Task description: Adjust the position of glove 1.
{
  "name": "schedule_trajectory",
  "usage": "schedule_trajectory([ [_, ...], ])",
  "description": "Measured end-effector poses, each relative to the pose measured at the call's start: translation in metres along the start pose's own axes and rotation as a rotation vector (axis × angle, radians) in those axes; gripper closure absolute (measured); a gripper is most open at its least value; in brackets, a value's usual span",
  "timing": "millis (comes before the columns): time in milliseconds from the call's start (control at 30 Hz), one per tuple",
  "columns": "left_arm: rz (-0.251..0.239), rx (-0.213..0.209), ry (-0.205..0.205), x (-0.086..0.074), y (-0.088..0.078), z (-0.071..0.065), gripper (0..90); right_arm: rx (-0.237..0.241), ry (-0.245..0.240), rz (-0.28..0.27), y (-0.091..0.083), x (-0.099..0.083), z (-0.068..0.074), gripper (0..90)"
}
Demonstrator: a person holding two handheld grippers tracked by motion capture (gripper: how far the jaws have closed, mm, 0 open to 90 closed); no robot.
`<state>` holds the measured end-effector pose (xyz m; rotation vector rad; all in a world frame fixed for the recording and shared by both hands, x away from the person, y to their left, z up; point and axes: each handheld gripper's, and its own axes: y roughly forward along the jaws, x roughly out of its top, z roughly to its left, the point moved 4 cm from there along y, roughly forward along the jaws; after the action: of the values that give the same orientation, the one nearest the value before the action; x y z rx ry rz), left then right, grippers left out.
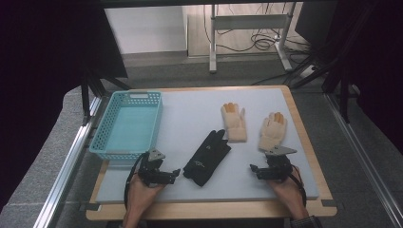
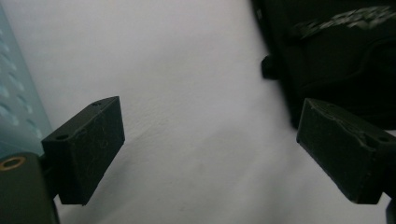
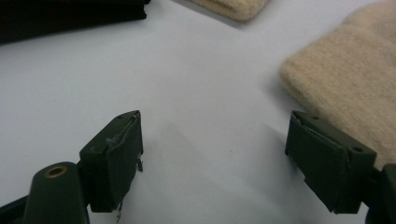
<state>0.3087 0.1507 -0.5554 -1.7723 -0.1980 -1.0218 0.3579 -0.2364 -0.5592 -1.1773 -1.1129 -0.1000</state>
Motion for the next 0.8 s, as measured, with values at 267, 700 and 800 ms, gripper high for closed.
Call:
schedule_trajectory([
  [267,-0.009,-0.052,0.027,0.018,-0.006,-0.019,7.6,-0.001,0.0,0.0,0.0,0.0,0.0,18.5],
  [700,0.027,-0.131,0.093,0.064,0.025,-0.057,0.4,-0.001,-0.001,0.0,0.0,0.0,0.0,18.5],
  [800,0.048,-0.134,0.11,0.073,0.037,-0.065,0.0,0.0,0.0,-0.001,0.0,0.0,0.0,18.5],
])
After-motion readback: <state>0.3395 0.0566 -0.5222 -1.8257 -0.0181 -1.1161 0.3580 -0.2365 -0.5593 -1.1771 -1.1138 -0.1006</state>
